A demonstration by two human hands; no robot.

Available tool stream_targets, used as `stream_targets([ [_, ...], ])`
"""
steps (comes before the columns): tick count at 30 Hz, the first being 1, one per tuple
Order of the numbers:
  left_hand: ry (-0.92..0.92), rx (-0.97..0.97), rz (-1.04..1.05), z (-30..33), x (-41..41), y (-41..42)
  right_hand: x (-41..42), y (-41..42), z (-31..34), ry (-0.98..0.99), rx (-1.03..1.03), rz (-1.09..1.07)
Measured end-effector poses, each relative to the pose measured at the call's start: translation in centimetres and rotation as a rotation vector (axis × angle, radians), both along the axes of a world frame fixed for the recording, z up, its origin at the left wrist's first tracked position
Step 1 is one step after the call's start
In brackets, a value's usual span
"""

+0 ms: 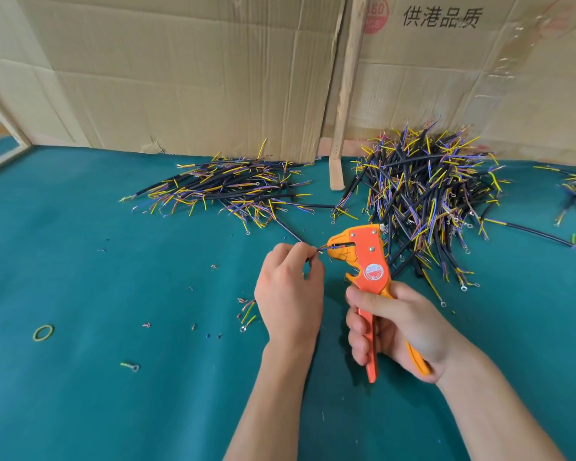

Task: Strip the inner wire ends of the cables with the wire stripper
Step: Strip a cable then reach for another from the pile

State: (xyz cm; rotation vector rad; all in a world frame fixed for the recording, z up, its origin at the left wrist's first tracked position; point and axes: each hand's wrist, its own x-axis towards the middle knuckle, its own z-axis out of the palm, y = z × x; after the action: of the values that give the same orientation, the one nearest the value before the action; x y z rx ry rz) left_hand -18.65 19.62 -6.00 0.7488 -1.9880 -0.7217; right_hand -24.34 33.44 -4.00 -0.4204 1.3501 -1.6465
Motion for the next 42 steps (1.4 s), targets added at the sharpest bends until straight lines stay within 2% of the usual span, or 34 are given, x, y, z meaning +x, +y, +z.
stream_targets([
  [4,-0.008,-0.015,-0.010,-0.02,0.09,0.07,-0.02,-0.23,0.06,0.022,0.039,-0.085],
  [9,-0.007,-0.020,-0.004,-0.01,0.03,0.13,-0.07,0.21,0.49,-0.062,-0.035,0.008],
  [12,-0.008,-0.002,0.019,-0.03,0.01,-0.03,-0.17,0.39,0.41,-0.036,-0.056,0.064],
  [21,0.019,-0.010,0.042,-0.08,-0.08,-0.01,-0.28,0.17,0.20,-0.043,-0.037,0.001],
  [29,0.037,0.028,0.054,-0.04,0.01,-0.01,-0.28,0.56,0.60,-0.074,-0.041,0.068],
  [36,0.088,0.067,0.091,-0.11,-0.13,-0.10,-0.39,0.51,0.53,-0.151,-0.095,0.004],
  [42,0.085,0.053,0.084,-0.14,-0.20,0.10,-0.12,0.51,0.73,-0.126,-0.069,0.042],
])
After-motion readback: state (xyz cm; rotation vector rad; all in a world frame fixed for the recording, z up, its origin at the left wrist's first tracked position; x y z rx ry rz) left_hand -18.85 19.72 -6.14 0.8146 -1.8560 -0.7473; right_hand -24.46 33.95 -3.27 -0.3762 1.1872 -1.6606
